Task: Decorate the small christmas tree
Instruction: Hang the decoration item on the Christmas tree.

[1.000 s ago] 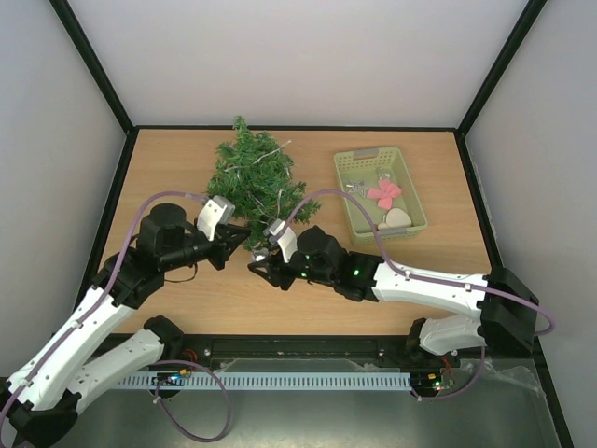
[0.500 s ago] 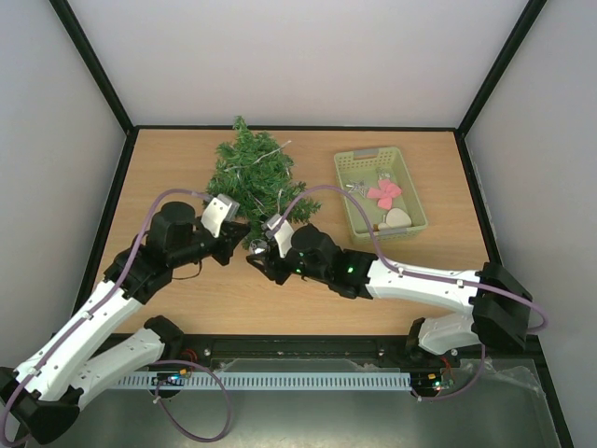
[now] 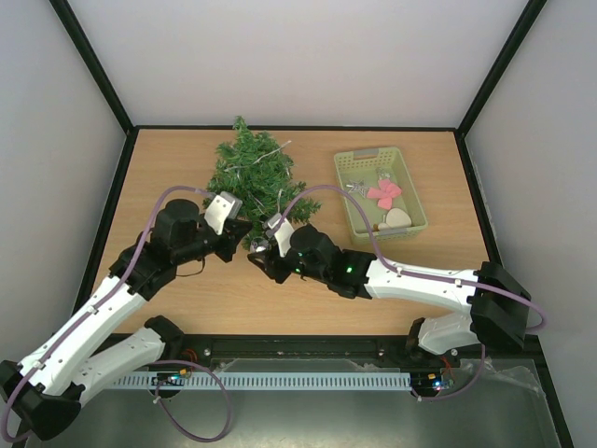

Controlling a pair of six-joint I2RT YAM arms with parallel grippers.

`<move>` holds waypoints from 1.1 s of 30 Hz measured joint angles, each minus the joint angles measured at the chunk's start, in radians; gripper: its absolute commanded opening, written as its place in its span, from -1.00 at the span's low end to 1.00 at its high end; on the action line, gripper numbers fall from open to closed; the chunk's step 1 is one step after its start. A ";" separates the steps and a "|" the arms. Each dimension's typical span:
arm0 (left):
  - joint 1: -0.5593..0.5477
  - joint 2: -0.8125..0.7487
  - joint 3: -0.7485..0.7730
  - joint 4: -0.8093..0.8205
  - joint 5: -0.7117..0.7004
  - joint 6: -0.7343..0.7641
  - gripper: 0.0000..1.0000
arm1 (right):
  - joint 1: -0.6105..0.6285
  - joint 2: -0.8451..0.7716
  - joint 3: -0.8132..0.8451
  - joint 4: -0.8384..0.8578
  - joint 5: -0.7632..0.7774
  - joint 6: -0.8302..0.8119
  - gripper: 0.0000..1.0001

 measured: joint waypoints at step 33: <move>0.000 0.014 -0.026 0.028 -0.033 0.053 -0.95 | 0.000 0.038 0.017 -0.034 0.079 0.000 -0.21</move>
